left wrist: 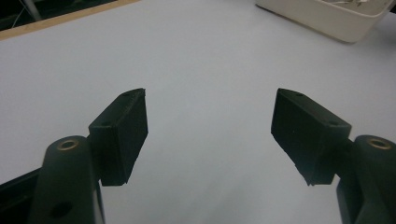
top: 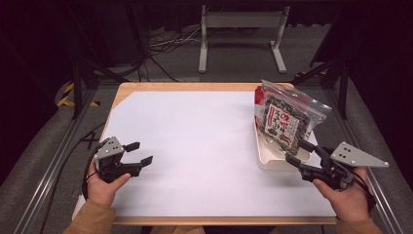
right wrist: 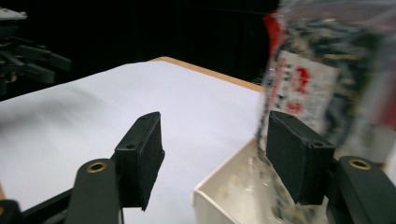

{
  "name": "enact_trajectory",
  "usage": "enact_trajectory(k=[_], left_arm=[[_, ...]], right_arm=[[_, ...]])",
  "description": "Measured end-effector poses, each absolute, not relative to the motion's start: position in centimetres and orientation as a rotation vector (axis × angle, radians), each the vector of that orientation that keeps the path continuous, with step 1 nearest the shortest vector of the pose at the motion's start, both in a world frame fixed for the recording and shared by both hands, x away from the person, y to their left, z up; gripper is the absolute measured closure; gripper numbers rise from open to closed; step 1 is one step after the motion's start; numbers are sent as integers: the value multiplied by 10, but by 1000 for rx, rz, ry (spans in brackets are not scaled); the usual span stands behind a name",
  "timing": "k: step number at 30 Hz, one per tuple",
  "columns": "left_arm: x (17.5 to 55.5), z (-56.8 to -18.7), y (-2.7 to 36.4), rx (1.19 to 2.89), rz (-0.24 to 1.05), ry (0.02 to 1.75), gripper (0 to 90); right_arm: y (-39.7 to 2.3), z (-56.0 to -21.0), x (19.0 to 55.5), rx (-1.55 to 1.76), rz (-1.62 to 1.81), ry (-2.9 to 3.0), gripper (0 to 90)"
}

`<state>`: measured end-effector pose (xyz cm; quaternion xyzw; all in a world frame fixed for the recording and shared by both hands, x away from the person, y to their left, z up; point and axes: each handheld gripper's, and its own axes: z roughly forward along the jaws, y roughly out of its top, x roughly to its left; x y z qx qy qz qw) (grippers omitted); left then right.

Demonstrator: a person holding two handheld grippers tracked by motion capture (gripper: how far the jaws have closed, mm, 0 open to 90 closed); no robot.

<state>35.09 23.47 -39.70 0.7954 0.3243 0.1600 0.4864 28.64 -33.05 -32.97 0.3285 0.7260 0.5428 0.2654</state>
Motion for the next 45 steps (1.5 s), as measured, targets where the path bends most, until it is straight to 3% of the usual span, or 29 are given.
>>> enact_trajectory(k=[17, 40, 45], left_arm=[[334, -392, 229, 1928, 348, 711, 280], [337, -398, 228, 1935, 327, 703, 280], [338, -400, 228, 1940, 326, 712, 279]], right_arm=[[-279, -366, 305, 759, 1560, 2093, 336], [-247, -426, 317, 741, 1430, 2251, 364], [-244, -428, 316, 745, 1433, 2245, 334]])
